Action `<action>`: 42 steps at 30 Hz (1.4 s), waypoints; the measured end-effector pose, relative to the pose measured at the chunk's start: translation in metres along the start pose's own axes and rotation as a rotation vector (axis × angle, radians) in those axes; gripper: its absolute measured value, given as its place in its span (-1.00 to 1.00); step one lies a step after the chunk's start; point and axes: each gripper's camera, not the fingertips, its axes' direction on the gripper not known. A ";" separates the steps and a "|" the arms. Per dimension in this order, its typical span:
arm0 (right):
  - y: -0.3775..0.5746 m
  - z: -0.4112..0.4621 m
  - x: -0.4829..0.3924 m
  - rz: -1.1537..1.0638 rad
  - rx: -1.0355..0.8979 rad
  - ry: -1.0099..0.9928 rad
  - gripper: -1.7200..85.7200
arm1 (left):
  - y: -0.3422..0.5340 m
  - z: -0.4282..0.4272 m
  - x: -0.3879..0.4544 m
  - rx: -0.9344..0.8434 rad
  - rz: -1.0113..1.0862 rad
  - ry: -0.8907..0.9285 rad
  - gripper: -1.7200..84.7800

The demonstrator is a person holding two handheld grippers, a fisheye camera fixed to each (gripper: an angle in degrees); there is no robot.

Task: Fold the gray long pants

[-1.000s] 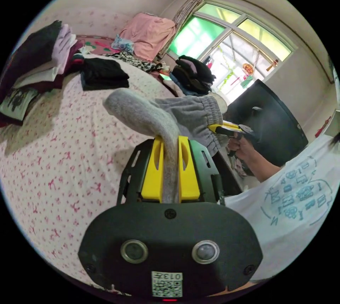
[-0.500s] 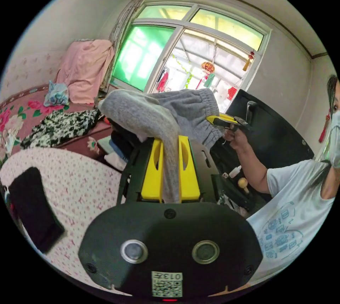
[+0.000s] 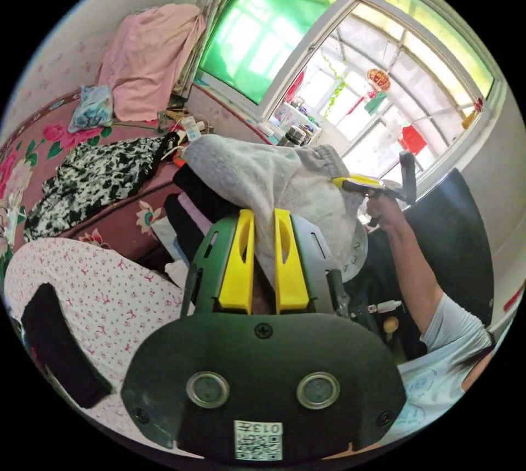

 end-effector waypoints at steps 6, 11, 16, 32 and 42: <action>0.010 -0.007 0.014 -0.055 0.004 -0.097 -0.76 | 0.054 0.053 -0.017 0.038 -0.012 0.024 -0.84; 0.019 -0.009 0.016 -0.085 -0.015 -0.113 -0.76 | 0.091 0.100 -0.031 0.067 -0.040 0.029 -0.84; 0.037 -0.018 0.013 -0.095 0.024 -0.091 -0.75 | 0.136 0.143 -0.010 0.072 0.046 -0.074 -0.84; 0.018 -0.073 -0.019 -0.198 0.231 0.149 -0.73 | 0.186 0.206 -0.004 0.210 0.063 -0.339 -0.77; -0.003 -0.006 -0.070 -0.329 0.083 0.305 -0.88 | 0.227 0.341 0.069 0.110 0.401 -0.683 -0.95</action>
